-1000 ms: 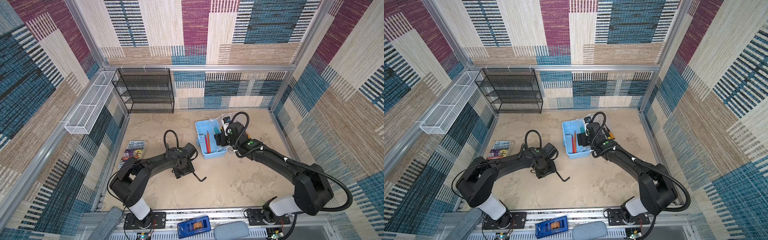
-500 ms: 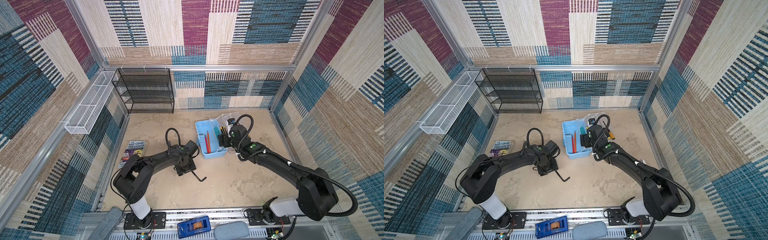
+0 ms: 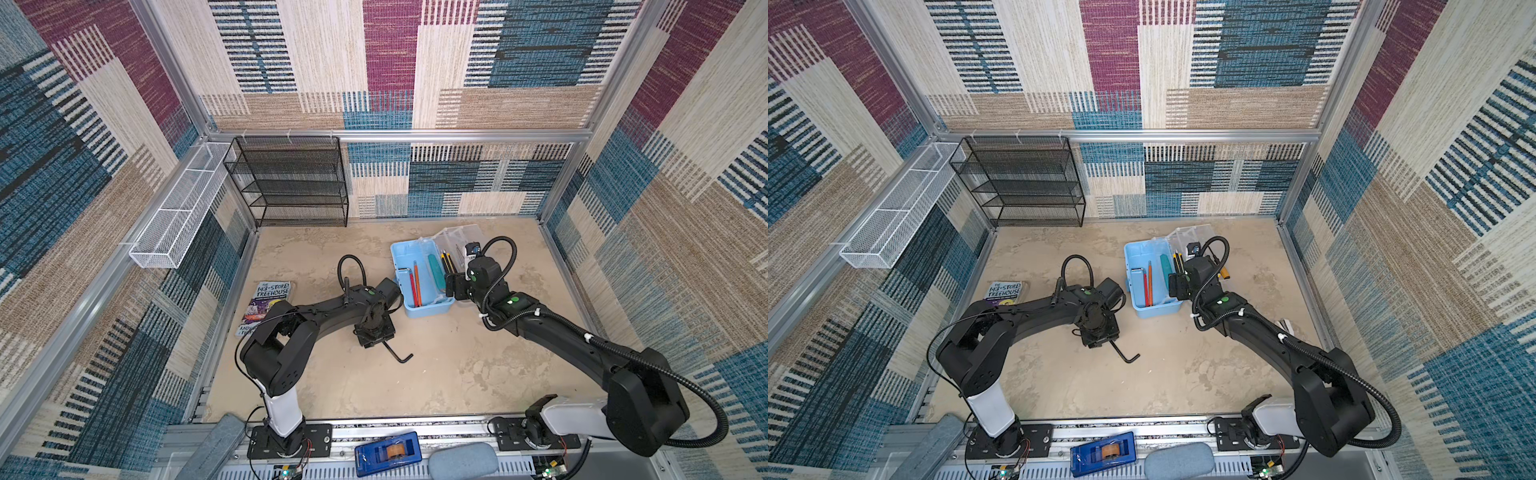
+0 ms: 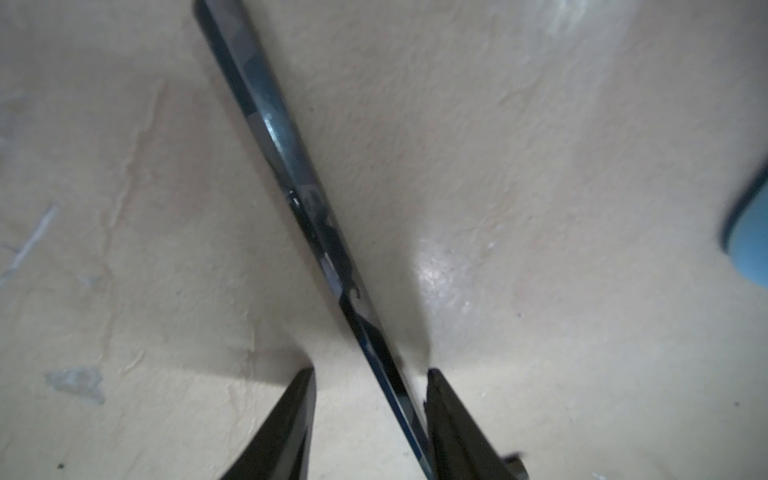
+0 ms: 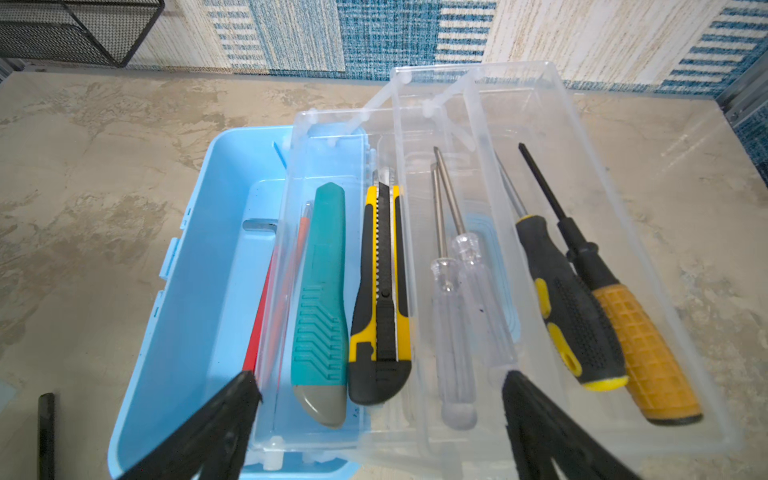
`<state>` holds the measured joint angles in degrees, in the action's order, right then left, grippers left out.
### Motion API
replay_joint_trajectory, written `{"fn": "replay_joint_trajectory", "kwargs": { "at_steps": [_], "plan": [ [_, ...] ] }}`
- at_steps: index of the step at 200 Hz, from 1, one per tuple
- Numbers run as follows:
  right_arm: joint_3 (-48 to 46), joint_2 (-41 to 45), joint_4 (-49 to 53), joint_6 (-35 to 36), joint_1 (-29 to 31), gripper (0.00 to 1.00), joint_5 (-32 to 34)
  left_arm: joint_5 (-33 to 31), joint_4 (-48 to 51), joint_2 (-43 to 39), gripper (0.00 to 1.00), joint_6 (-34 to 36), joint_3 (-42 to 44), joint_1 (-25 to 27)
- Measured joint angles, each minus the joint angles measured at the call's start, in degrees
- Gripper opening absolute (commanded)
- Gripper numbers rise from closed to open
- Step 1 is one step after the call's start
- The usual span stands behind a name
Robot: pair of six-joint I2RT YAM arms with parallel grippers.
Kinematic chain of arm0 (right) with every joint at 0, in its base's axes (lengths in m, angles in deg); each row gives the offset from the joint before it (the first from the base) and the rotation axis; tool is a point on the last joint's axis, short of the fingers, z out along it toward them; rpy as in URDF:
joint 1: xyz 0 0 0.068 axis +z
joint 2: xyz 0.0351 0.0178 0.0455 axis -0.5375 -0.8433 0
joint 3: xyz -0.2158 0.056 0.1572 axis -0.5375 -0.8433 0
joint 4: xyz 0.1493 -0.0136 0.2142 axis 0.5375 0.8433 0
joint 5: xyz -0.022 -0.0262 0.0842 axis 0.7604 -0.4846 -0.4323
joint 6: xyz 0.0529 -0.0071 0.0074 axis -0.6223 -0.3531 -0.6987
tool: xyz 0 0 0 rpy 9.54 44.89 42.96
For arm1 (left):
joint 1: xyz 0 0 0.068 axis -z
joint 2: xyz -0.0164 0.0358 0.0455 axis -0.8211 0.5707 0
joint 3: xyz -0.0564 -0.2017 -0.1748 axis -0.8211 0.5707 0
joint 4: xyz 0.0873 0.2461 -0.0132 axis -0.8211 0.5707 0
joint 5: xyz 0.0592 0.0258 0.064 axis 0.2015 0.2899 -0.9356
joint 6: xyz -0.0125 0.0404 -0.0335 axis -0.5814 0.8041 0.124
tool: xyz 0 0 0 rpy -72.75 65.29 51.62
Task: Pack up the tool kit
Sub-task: 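Lift the black hex key off the table with the left gripper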
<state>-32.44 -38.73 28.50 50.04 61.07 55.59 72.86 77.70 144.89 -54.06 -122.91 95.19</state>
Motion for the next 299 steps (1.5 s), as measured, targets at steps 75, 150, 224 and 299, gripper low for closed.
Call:
{"fn": "replay_joint_trajectory", "kwargs": {
  "at_steps": [75,150,224,299],
  "plan": [
    [-3.23,3.98,0.02,-1.05,-1.18,0.96,3.61,1.68,4.28,4.37,0.22,3.02,-4.57,-1.44],
    [-5.16,7.54,0.44,-1.9,-1.81,0.96,5.29,4.9,5.57,6.64,0.08,7.74,-8.09,-6.4],
    [-7.3,11.19,0.48,-3.17,-1.95,0.96,6.73,0.17,8.13,13.33,0.16,17.49,-19.3,-9.53],
    [-8.74,12.72,0.46,-4.22,-1.95,0.96,6.54,-3.34,8.79,9.66,0.29,19.15,-14.08,-8.5]
  ]
}}
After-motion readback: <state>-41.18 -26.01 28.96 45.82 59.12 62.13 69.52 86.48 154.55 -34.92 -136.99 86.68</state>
